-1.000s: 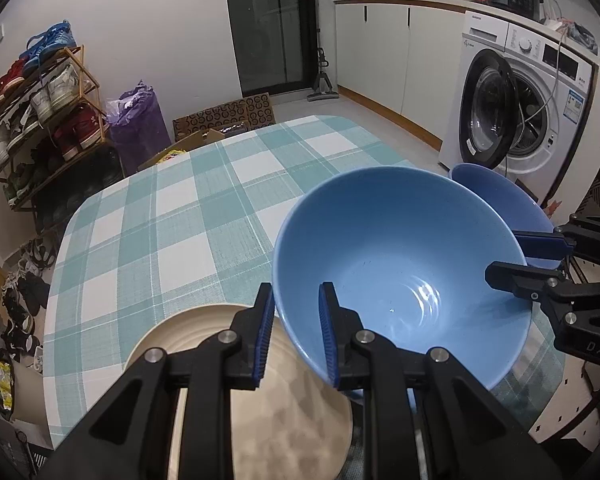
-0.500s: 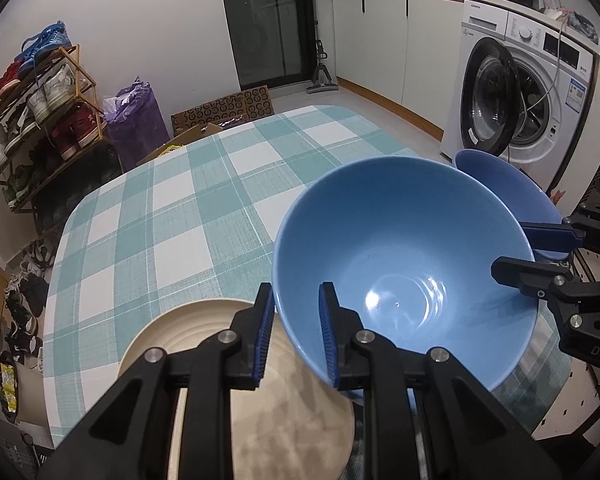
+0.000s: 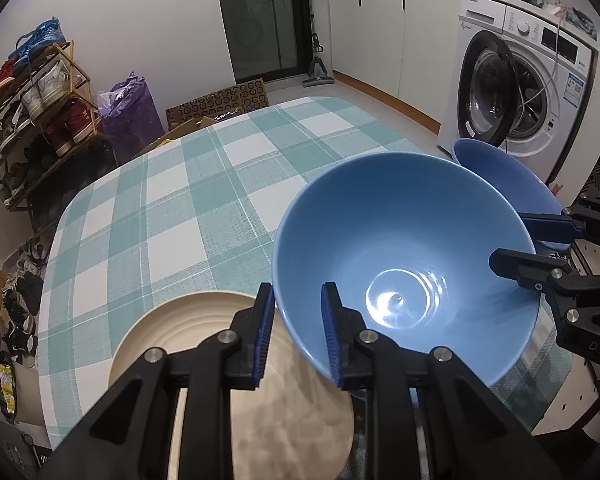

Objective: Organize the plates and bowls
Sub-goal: 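Carry the held bowl over the other blue bowl beside the plates, then lower the bowl into the other blue bowl and open both grippers, then move both grippers toward the rim of the remaining blue bowl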

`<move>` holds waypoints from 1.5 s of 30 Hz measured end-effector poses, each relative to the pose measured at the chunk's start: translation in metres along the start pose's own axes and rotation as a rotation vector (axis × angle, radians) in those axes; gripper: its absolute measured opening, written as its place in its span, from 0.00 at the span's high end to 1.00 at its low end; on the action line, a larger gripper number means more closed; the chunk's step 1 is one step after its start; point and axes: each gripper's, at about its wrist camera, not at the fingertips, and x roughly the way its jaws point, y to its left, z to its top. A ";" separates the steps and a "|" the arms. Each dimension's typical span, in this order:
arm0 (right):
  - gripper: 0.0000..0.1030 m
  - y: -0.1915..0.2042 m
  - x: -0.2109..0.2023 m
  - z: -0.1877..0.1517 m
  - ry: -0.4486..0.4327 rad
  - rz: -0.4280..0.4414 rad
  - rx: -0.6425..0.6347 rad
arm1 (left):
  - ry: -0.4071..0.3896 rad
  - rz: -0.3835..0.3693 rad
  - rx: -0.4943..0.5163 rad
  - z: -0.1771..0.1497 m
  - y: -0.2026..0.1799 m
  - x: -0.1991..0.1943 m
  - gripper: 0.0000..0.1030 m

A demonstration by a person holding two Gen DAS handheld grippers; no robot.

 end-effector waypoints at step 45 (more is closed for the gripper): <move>0.01 -0.028 -0.058 -0.003 -0.166 0.070 0.057 | -0.103 -0.150 -0.064 0.014 0.000 -0.048 0.00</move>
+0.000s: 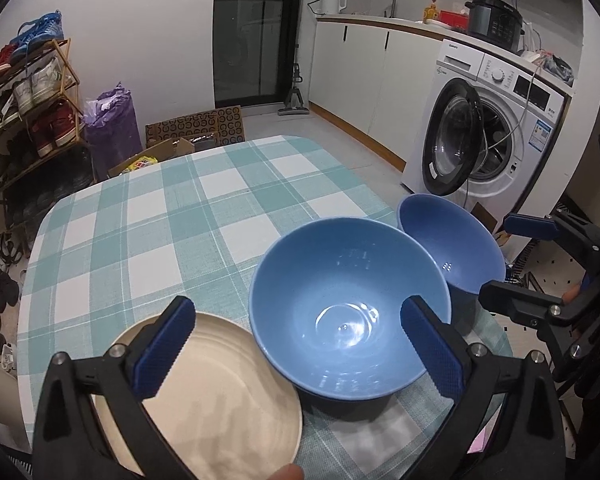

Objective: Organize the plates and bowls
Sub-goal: 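Move both grippers toward the rim of the remaining blue bowl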

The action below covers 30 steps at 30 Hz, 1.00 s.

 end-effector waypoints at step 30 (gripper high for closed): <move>0.01 -0.092 -0.046 -0.027 -0.027 -0.046 0.162 | 0.069 -0.013 0.123 0.046 -0.060 0.042 0.00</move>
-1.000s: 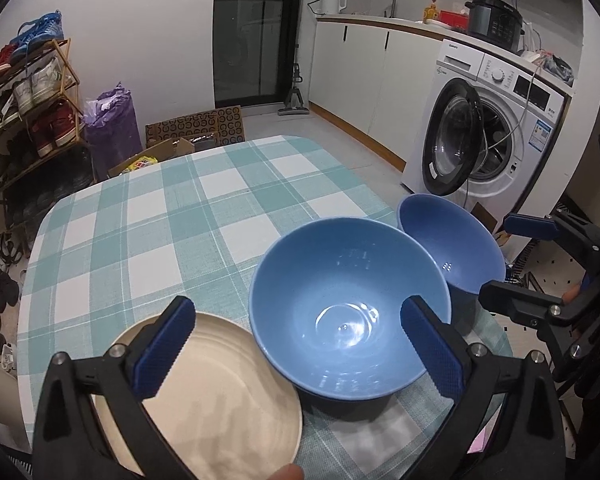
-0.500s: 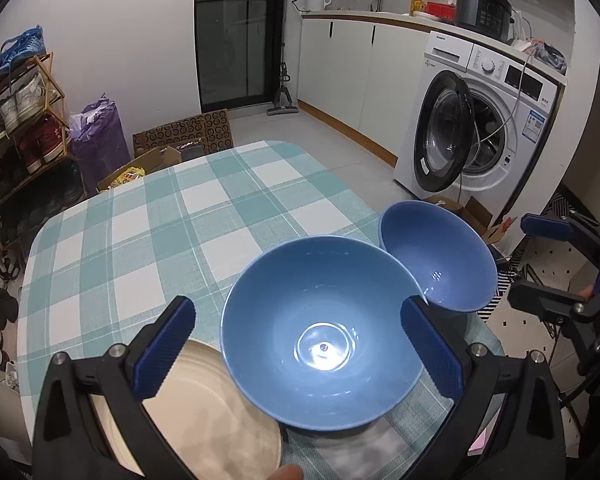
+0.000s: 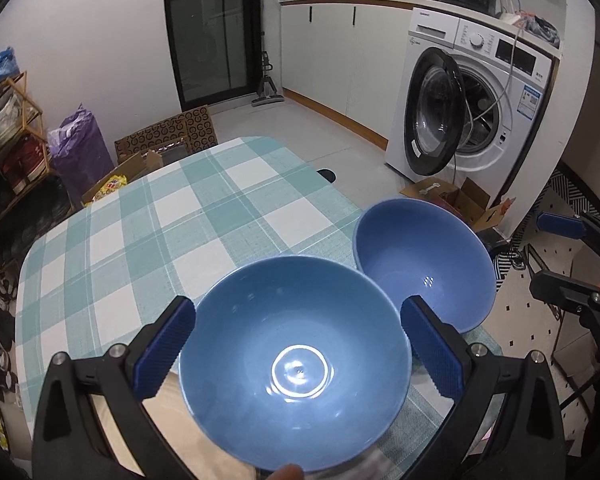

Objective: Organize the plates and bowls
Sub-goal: 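Move both grippers toward the rim of the remaining blue bowl, then close both grippers on opposite points of the blue bowl rim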

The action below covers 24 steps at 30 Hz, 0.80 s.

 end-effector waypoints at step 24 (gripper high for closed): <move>0.01 -0.050 0.025 -0.016 0.052 -0.001 0.189 | 0.069 -0.099 0.156 0.035 -0.037 0.052 0.04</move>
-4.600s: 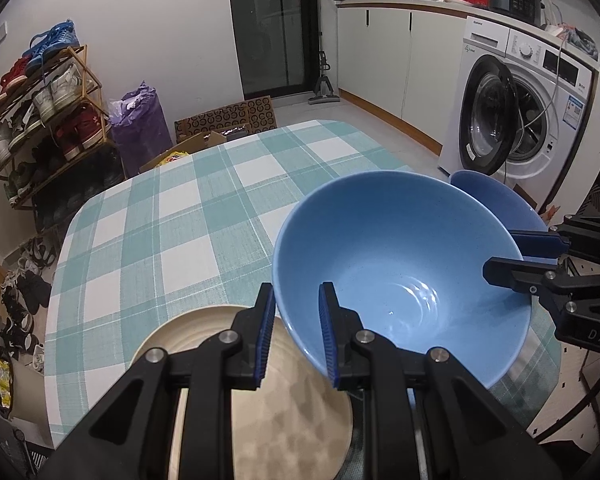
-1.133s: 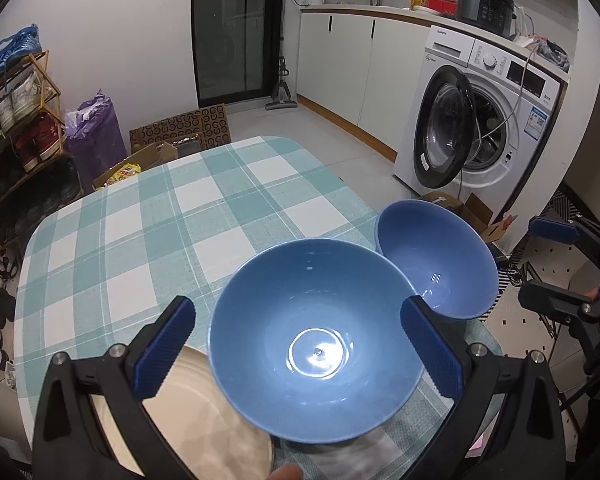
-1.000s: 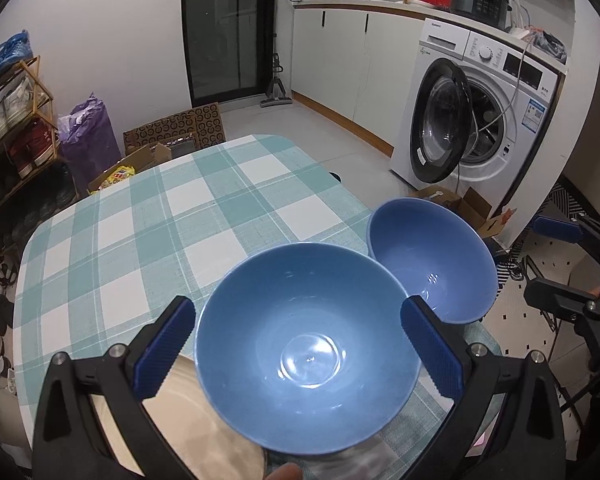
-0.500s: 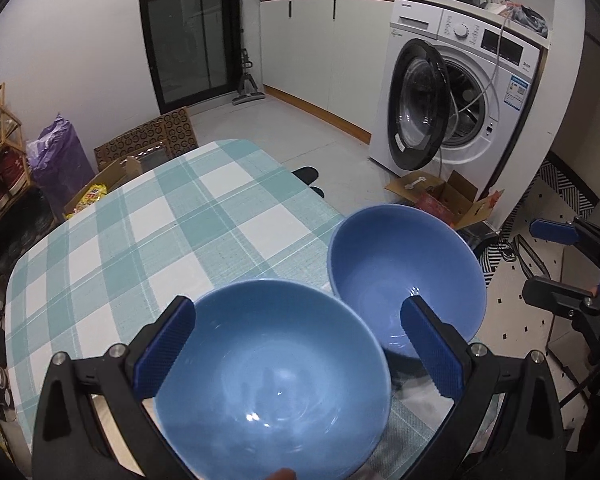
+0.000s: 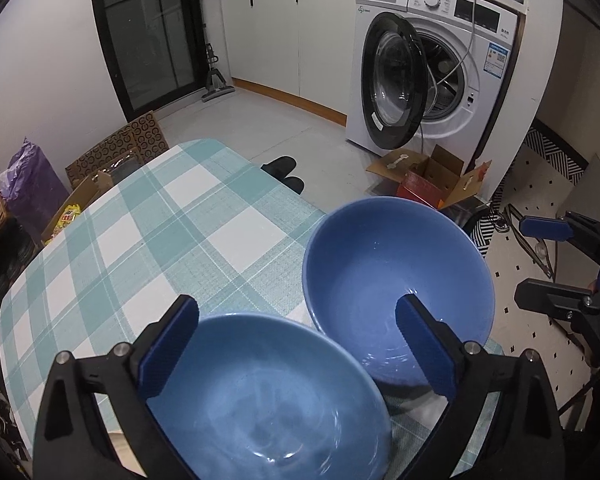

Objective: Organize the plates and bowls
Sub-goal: 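Close both grippers on opposite points of the blue bowl rim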

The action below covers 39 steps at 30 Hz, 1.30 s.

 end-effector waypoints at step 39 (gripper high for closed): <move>0.25 0.001 0.048 -0.023 0.098 0.039 0.034 | 0.117 -0.055 0.095 0.009 -0.021 0.051 0.46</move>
